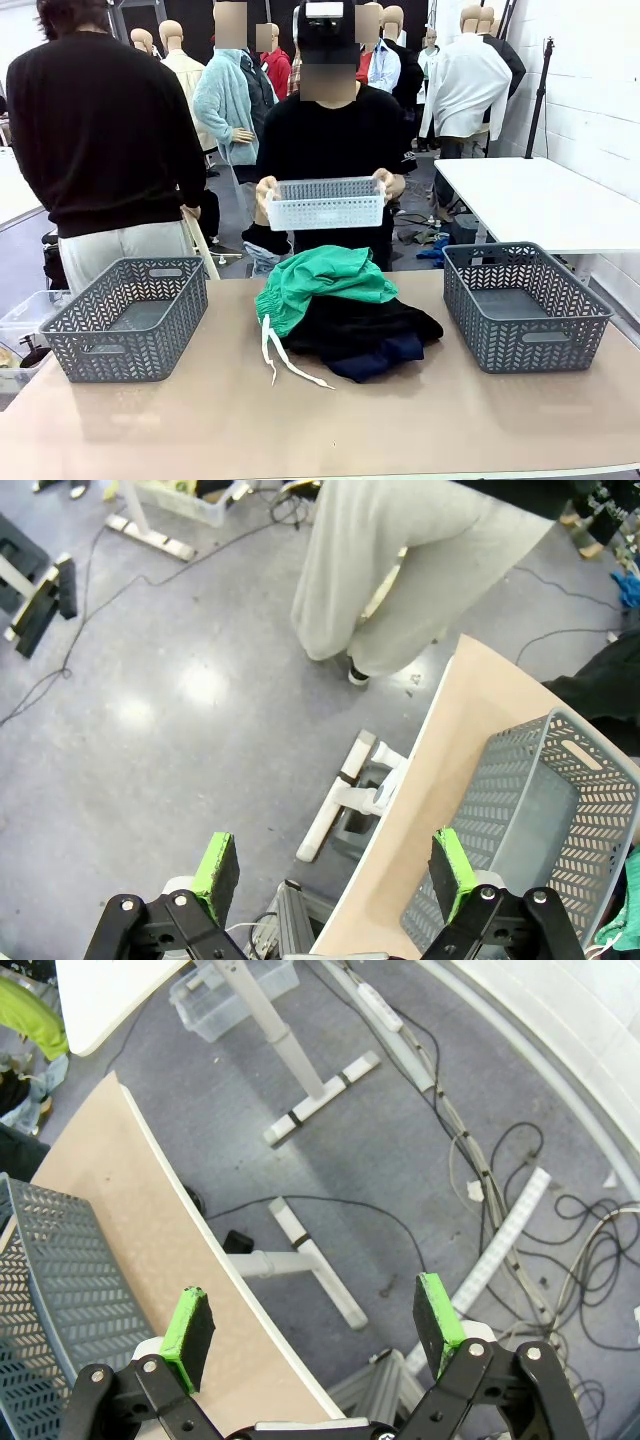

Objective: Sort the tops and bottoms.
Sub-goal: Lift clothes from the center of the table with your left hand.

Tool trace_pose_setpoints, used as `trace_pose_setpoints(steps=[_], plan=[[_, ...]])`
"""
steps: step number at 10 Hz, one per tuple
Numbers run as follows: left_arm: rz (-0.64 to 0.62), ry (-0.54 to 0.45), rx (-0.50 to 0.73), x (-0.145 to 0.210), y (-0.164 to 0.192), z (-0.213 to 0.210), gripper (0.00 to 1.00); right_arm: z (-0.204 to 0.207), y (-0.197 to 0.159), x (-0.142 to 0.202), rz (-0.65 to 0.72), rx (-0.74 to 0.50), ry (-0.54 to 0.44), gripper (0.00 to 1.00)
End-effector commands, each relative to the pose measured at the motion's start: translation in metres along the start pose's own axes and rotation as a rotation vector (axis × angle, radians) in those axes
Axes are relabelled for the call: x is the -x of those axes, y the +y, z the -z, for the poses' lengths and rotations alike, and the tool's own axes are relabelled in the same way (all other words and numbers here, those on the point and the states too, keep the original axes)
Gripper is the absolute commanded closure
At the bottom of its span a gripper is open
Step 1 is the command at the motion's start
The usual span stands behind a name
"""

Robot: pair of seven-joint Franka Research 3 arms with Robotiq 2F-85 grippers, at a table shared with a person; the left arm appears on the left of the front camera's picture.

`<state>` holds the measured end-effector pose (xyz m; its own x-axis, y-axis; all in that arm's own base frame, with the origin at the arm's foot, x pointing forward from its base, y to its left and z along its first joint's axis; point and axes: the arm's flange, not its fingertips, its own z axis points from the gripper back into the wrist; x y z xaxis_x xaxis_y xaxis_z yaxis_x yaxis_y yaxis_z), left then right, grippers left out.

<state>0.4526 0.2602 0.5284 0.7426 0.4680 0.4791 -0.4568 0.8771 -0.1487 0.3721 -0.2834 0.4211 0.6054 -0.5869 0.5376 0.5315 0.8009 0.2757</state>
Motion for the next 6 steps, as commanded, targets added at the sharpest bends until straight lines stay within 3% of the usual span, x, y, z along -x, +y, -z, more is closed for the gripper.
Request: trace_pose_setpoints(steps=[1,6], plan=[[0.009,-0.007,-0.006,0.0033,0.0019,-0.0023,0.00,-0.0033,0.0008,0.0036,-0.019,0.008,-0.008,0.00],[0.009,-0.007,-0.006,0.0033,0.0019,-0.0023,0.00,-0.0033,0.0008,0.0036,-0.019,0.008,-0.008,0.00]])
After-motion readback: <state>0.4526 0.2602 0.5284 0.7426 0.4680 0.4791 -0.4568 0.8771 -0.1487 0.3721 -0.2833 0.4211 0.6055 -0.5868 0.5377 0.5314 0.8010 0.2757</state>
